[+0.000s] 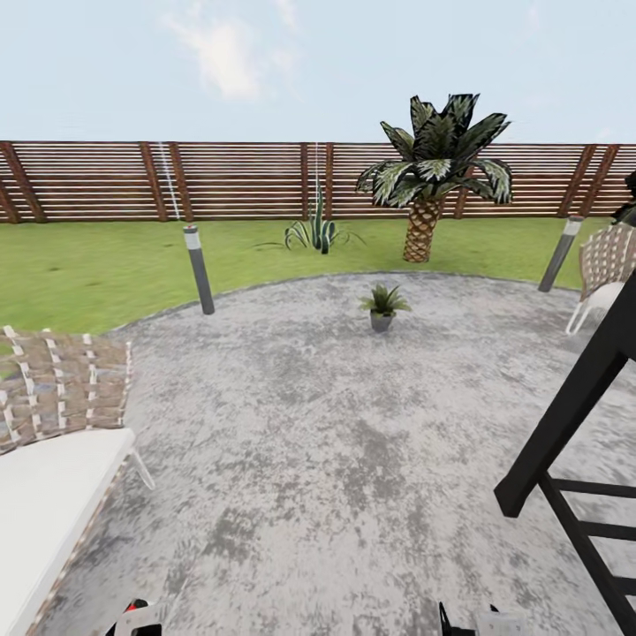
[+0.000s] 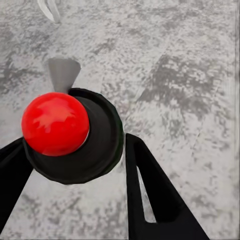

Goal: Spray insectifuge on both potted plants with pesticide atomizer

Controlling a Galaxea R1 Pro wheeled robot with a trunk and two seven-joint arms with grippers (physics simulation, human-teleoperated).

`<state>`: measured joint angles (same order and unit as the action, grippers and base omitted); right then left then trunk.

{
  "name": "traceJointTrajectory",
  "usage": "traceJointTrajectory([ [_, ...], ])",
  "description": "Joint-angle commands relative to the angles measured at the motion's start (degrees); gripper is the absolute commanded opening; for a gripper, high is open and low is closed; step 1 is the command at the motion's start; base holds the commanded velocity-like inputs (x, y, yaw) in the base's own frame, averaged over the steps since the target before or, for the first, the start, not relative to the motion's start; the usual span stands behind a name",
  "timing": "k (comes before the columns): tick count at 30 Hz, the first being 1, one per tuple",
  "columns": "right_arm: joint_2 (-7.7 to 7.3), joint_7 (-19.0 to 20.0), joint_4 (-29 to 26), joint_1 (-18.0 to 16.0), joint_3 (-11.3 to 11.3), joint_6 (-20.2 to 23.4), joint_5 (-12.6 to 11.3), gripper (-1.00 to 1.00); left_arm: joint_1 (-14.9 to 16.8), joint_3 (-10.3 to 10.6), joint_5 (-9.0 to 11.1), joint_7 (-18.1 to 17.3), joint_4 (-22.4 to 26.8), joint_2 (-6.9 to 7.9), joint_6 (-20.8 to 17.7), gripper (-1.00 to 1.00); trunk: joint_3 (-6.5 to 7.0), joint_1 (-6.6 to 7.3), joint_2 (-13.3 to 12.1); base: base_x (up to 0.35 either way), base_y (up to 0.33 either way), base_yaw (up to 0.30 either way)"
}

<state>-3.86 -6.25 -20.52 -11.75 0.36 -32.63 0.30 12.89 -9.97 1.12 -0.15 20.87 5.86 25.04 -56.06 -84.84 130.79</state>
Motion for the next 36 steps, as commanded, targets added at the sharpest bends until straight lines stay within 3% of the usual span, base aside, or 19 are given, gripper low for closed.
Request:
traceJointTrajectory([
  [1,0.00,-0.2,0.1,0.0,0.1,-0.1,0.0,1.00,0.0,-0.1,0.1,0.0,0.0,-0.07,0.2,-1.00,-0.05,-0.02,0.0,0.338,-0.075,0.000],
  [36,0.00,-0.2,0.0,0.0,0.1,-0.1,0.0,1.00,0.0,0.0,0.2,0.0,-0.1,-0.06,0.4,-1.00,-0.05,-0.02,0.0,0.339,-0.022,0.000],
])
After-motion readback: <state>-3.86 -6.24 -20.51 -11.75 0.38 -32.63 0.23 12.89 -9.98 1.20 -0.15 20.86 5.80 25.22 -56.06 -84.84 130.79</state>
